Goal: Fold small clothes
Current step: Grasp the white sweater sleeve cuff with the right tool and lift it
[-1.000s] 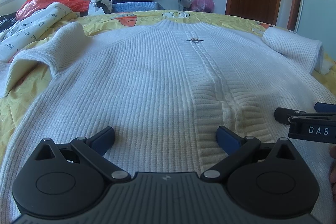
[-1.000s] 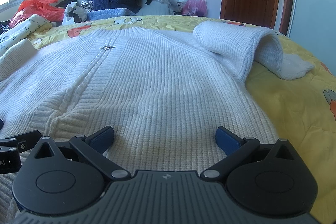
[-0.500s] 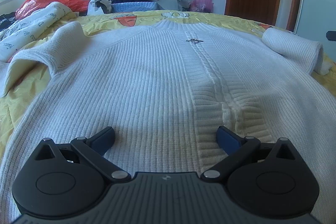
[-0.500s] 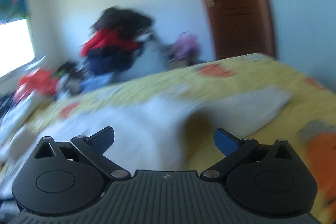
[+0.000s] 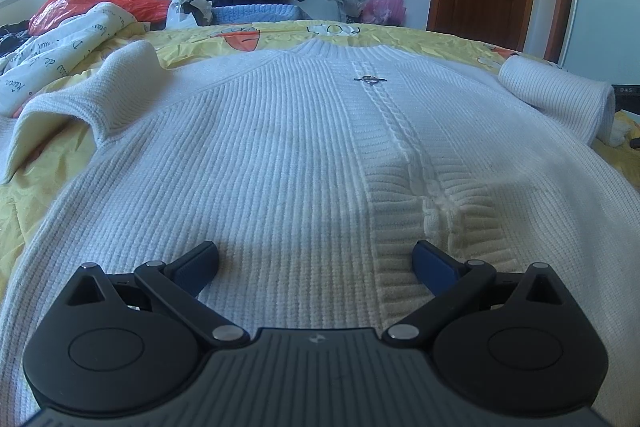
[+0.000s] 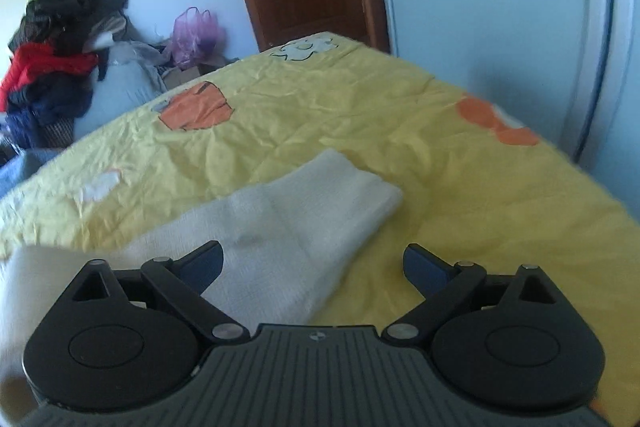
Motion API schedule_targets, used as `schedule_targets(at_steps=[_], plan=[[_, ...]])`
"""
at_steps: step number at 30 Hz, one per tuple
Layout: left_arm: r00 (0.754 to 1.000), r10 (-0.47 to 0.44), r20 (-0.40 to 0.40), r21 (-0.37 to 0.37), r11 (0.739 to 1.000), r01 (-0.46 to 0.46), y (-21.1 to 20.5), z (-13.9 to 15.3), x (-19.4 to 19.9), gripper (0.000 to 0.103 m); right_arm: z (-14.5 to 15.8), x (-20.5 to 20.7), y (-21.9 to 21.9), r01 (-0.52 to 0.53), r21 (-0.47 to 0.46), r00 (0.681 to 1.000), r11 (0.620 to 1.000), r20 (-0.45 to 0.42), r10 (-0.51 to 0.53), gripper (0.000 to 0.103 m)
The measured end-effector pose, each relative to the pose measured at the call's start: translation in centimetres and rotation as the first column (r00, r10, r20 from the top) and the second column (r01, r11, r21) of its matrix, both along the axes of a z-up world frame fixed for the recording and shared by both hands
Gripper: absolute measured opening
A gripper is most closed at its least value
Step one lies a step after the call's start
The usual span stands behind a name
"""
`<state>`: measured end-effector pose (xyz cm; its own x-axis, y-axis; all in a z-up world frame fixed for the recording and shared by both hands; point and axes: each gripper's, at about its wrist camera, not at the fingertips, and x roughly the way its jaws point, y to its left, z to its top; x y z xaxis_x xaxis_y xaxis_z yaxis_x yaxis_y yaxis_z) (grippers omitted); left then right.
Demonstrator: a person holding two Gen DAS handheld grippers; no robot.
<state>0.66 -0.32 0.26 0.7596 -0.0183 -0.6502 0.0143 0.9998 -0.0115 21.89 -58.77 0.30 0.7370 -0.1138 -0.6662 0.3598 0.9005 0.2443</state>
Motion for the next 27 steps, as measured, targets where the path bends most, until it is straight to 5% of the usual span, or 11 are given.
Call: schedule_targets(at_steps=[4,8,11,18,27], plan=[[1.000,0.000,0.001,-0.001,1.000,0.000,0.0,0.0,0.0,0.103,-0.2,1.0,-0.9,0.022,0.040,0.998,0.999,0.052,-0.024,0.080],[1.000,0.000,0.002,-0.007,1.000,0.000,-0.1,0.0,0.1,0.103,-0.5,1.9,0.2,-0.016,-0.051,0.999,0.999,0.041,0.018,0.057],[1.000,0.000,0.004,-0.011,1.000,0.000,-0.1,0.0,0.2,0.103,-0.7,1.9,0.5,-0.026,-0.096,0.998,0.995,0.047,0.031,0.020],[1.000,0.000,0.009,-0.027,1.000,0.000,0.2,0.0,0.1,0.103,0.4,0.3,1.4,-0.022,-0.127,0.991,0.992,0.125,0.038,0.016],[1.000,0.000,0.020,-0.063,0.998,0.001,0.9,0.0,0.0,0.103,6.9,-2.7,8.0,-0.160,-0.290,0.939,0.944,0.250,0.236,0.016]])
